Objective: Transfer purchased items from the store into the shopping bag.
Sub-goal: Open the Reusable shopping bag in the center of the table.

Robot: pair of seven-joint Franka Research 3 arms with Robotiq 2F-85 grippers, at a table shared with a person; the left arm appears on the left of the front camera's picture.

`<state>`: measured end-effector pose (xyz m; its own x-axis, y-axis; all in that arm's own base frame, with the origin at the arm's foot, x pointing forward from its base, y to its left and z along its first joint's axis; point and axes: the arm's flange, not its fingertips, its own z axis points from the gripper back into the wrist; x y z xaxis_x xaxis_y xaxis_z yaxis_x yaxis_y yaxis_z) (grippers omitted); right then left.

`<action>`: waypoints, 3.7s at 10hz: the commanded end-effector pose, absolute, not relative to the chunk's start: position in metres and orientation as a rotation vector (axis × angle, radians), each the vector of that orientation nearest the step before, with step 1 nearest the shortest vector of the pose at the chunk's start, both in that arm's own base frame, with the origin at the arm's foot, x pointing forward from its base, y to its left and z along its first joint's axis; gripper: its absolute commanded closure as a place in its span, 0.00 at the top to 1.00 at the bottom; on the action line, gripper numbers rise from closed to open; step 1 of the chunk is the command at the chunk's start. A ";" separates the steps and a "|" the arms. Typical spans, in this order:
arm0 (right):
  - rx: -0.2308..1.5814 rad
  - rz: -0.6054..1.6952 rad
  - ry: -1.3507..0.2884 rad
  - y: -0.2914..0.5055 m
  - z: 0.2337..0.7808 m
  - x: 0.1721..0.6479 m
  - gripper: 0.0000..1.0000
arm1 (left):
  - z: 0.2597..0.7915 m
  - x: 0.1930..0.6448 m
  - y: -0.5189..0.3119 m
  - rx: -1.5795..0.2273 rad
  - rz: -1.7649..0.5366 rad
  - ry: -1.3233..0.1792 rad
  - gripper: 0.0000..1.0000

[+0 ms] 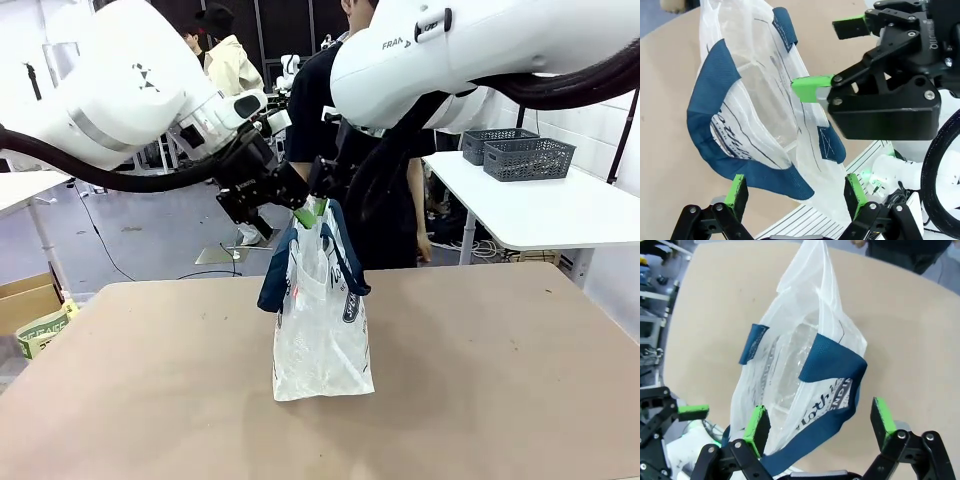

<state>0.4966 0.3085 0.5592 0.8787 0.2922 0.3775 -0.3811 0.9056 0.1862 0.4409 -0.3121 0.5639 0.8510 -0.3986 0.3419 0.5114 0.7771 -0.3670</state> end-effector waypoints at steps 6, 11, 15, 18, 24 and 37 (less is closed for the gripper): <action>0.313 0.318 -0.274 0.317 0.546 0.509 1.00 | 0.537 0.463 -0.320 -0.433 -0.331 -0.254 1.00; 0.331 0.336 -0.234 0.324 0.535 0.514 1.00 | 0.529 0.477 -0.312 -0.410 -0.231 -0.252 1.00; 0.367 0.336 -0.202 0.320 0.521 0.516 0.22 | 0.530 0.478 -0.306 -0.411 -0.214 -0.275 0.20; 0.374 0.311 -0.190 0.297 0.515 0.500 0.00 | 0.528 0.473 -0.294 -0.411 -0.206 -0.278 0.00; 0.236 0.375 -0.224 0.249 0.523 0.489 0.00 | 0.529 0.473 -0.242 -0.353 -0.228 -0.266 0.00; 0.108 0.494 -0.301 0.231 0.521 0.479 0.00 | 0.528 0.476 -0.229 -0.257 -0.447 -0.266 0.00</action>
<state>0.4841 0.2387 0.5260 0.8580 0.4317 0.2783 -0.4662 0.8819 0.0694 0.4734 -0.2340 0.5275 0.8842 -0.3503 0.3091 0.4166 0.8905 -0.1826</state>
